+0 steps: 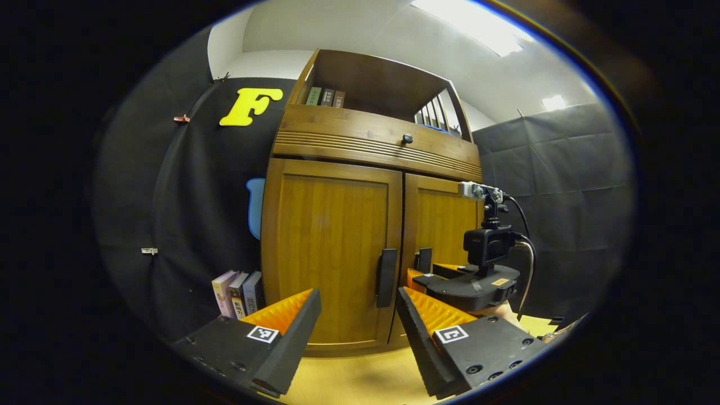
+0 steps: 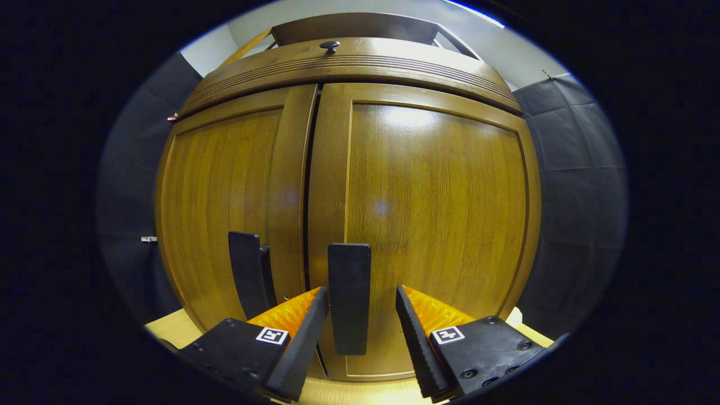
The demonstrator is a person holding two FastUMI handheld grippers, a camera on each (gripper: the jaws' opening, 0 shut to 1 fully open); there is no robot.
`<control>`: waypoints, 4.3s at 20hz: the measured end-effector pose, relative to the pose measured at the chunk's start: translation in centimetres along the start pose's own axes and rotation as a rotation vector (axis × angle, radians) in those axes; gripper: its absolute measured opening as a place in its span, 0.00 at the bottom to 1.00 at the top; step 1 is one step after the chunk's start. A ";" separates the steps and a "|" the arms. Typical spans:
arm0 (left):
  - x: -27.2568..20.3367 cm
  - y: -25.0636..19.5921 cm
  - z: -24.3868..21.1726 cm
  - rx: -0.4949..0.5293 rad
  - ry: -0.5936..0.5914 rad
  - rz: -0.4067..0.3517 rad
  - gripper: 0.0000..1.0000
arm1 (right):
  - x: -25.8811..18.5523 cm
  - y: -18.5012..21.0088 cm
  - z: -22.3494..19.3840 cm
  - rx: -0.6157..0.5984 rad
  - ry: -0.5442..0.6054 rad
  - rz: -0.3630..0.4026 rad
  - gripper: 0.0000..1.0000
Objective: Open the right door of the double-door shoe cabinet with the right hand, and open the left door with the left hand.
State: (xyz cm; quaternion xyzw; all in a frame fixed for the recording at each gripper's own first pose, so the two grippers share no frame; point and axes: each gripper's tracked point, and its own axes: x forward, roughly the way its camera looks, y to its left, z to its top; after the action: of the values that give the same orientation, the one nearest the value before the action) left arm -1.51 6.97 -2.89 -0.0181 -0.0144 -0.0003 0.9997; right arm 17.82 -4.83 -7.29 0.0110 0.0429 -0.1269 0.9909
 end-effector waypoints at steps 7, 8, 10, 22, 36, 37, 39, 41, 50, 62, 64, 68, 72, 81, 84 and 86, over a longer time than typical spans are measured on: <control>-1.1 1.5 -0.1 -0.013 -0.001 0.050 0.86 | 0.3 0.9 -0.2 -0.038 -0.005 0.015 0.36; -1.4 1.6 0.2 -0.014 -0.006 0.057 0.86 | 0.8 1.0 -0.3 -0.038 -0.006 0.022 0.29; -1.7 1.7 0.2 -0.015 -0.009 0.066 0.86 | -0.1 0.8 -0.3 -0.037 0.018 0.037 0.27; -0.9 -1.2 0.5 -0.037 -0.021 0.008 0.86 | -10.1 -2.2 0.4 -0.033 0.039 0.149 0.22; 1.8 -9.4 -0.7 -0.037 0.011 -0.102 0.82 | -17.0 -9.6 1.4 -0.025 0.046 0.148 0.26; 2.1 -9.9 -0.9 -0.037 0.014 -0.109 0.82 | -17.6 -10.4 1.2 -0.026 0.045 0.140 0.21; 2.4 -10.7 -1.0 -0.037 0.019 -0.119 0.86 | -18.4 -11.5 1.3 -0.027 0.044 0.119 0.21; 2.7 -11.6 -1.1 -0.037 0.018 -0.131 0.86 | -19.1 -12.8 1.4 -0.029 0.046 0.097 0.25; 3.4 -15.4 -1.0 -0.010 0.001 -0.187 0.82 | -20.8 -17.5 1.9 -0.024 0.040 0.028 0.24; 4.7 -17.8 -1.8 -0.011 0.012 -0.193 0.82 | -22.3 -25.8 1.7 0.008 0.062 -0.104 0.14; 4.9 -17.7 -2.0 -0.017 0.021 -0.188 0.82 | -22.6 -26.7 1.8 0.005 0.064 -0.139 0.14; 5.2 -17.3 -2.2 -0.022 0.026 -0.162 0.85 | -25.5 -29.7 3.2 -0.024 0.003 -0.193 0.10; 5.5 -16.3 -2.3 -0.023 0.027 -0.127 0.81 | -27.1 -28.2 3.7 -0.016 -0.024 -0.164 0.12; 10.8 -9.5 -3.8 0.030 0.014 0.041 0.84 | -27.7 -20.4 5.4 -0.031 -0.106 0.031 0.79; 13.5 -7.9 -4.8 0.031 -0.001 0.074 0.84 | -26.3 -18.5 5.0 -0.020 -0.078 0.084 0.96; 15.3 -7.3 -5.6 0.030 0.013 0.073 0.83 | -25.5 -18.1 5.0 -0.021 -0.077 0.096 0.95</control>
State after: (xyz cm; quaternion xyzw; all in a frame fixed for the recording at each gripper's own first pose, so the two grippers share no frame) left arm 13.94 -0.49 -7.74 -0.0035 -0.0075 0.0361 0.9993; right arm -10.92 -16.13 -0.22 -0.0023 0.0052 -0.0789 0.9969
